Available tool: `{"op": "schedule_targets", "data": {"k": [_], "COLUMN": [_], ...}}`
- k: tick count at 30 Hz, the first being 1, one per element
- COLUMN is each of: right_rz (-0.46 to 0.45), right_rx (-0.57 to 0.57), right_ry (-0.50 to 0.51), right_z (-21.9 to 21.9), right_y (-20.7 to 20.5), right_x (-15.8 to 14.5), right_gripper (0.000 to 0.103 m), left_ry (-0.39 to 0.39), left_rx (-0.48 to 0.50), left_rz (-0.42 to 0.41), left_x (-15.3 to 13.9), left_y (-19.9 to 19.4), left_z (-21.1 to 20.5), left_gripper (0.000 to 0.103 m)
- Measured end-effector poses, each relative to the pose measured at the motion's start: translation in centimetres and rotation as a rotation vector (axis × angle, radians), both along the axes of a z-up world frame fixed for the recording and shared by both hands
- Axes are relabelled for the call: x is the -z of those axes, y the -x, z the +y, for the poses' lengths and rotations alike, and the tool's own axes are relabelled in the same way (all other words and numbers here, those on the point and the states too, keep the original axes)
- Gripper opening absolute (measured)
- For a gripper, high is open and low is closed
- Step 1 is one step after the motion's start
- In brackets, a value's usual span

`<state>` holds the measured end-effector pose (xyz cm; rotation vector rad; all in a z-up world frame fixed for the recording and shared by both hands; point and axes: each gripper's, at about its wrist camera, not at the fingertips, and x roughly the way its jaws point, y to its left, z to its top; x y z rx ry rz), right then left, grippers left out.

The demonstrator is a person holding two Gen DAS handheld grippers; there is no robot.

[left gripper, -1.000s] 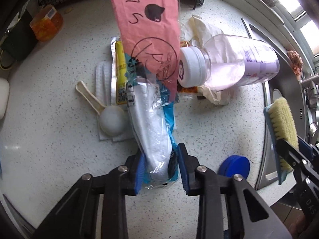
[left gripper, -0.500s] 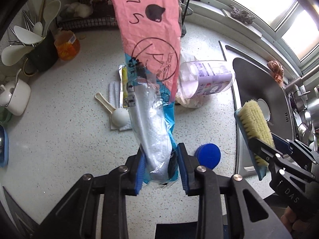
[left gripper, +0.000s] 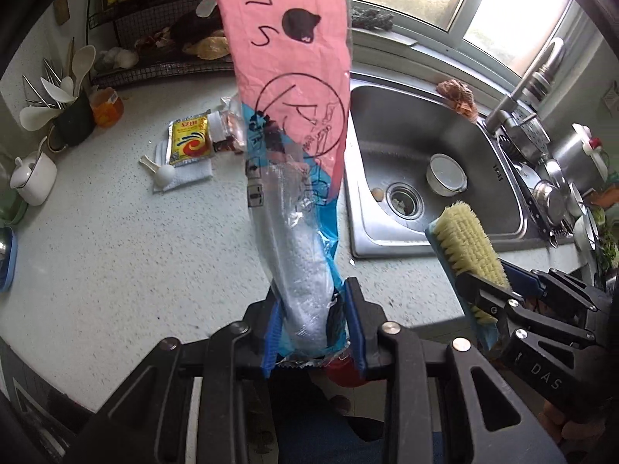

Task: Collect trash
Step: 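Carry the bag with left tool while right tool carries the brush toward the bucket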

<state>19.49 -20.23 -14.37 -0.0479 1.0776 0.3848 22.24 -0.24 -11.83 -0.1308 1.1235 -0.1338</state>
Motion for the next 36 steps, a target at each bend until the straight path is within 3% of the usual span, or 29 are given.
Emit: {"op": "schedule_targets", "data": {"k": [10, 19, 27, 36], "right_rz": [0.004, 0.041, 0.14, 0.276], "right_rx": [0.061, 0.134, 0.18, 0.139], "right_ry": [0.019, 0.012, 0.036, 0.024], "right_z": [-6.0, -9.2, -11.0, -10.1], "right_y": [10.7, 13.6, 13.8, 12.5], "right_x": [1.2, 2.5, 7.5, 19.0], "right_gripper": [0.034, 0.034, 0.034, 0.033], "left_ry": [-0.016, 0.022, 0.018, -0.028], "left_rx": [0.07, 0.187, 0.253, 0.205], "left_rz": [0.026, 0.073, 0.23, 0.349], "left_x": [1.1, 2.6, 9.1, 19.6], "left_y": [10.2, 13.3, 13.4, 12.8], "left_z": [-6.0, -10.6, -12.9, -12.4], "left_gripper": [0.028, 0.028, 0.028, 0.028]}}
